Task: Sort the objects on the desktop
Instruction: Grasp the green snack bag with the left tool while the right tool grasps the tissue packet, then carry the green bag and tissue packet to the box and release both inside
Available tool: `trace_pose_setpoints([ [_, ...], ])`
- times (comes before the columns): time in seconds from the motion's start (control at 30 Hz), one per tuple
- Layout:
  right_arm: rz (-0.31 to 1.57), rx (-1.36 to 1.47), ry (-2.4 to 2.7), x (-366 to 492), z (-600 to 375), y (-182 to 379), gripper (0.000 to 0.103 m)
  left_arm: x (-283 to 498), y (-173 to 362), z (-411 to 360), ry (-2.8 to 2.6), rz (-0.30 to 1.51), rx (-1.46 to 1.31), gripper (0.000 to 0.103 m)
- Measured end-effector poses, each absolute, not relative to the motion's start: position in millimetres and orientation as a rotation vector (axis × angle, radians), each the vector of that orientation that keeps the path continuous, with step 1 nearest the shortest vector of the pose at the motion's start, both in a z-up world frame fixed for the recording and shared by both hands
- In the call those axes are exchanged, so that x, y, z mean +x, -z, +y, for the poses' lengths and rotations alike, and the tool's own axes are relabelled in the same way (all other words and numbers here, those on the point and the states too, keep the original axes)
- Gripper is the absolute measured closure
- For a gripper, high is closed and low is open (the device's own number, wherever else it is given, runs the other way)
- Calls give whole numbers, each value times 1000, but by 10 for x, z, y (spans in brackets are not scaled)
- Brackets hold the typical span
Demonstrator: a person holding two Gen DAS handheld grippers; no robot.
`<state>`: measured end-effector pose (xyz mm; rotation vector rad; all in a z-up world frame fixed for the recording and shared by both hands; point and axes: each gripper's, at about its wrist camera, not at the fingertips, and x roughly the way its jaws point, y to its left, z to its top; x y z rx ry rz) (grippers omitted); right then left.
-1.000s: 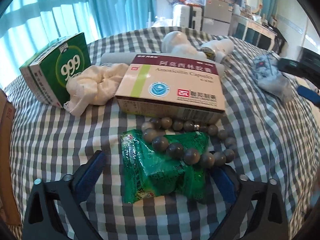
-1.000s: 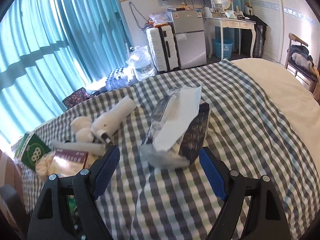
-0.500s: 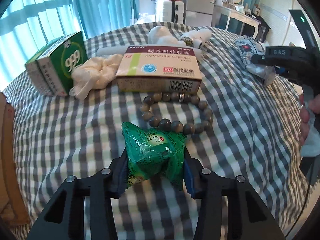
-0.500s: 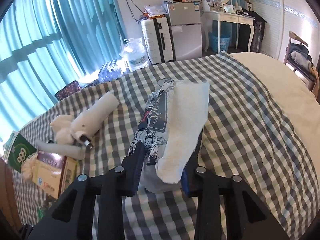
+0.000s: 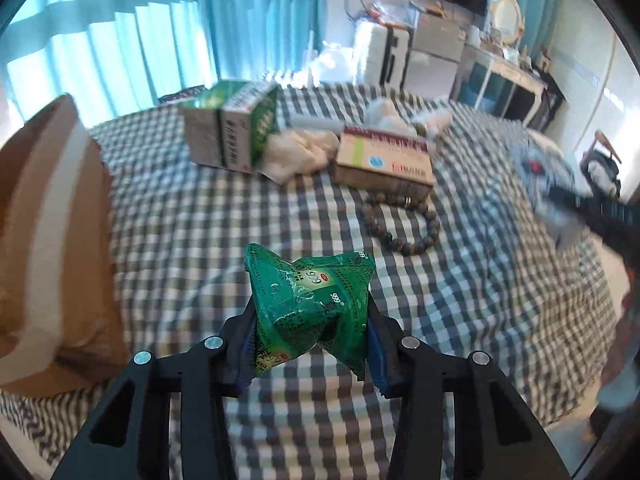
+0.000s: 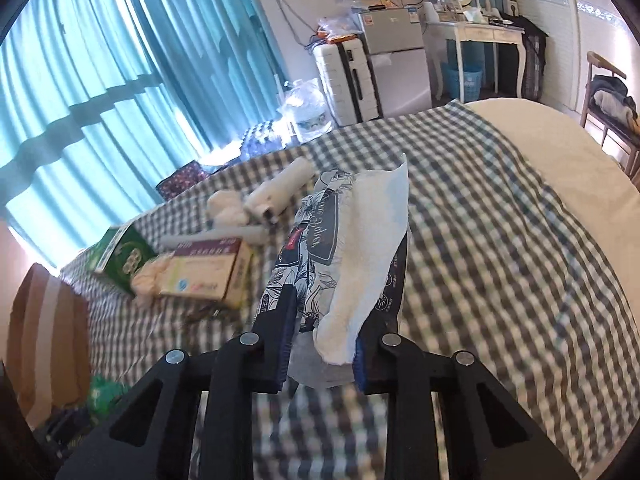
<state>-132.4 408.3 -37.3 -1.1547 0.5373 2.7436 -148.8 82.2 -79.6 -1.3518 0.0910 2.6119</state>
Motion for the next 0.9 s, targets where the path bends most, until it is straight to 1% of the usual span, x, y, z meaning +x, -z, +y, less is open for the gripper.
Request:
trace_pose_setpoints([
  [0.13,524,-1128,-2791,-1076,3903,204,79,-1356,549,770,-2658,59,-1293,57],
  [0.3,487,-1136,-2830,-839,3714,64,80,-1166,362,659,-2676,15,-1262,57],
  [0.4,513,-1174,-2844,-754,3617,91,83,-1106,325,633,-2681,11,-1258,57],
  [0.57,482,-1182,-2885,-657,3452,49,86,-1048,264,570,-2693,5,-1255,57],
  [0.9,448,-1213,-2955,-575,3131,-2,86,-1030,218,411,-2714,-31,-1263,57],
])
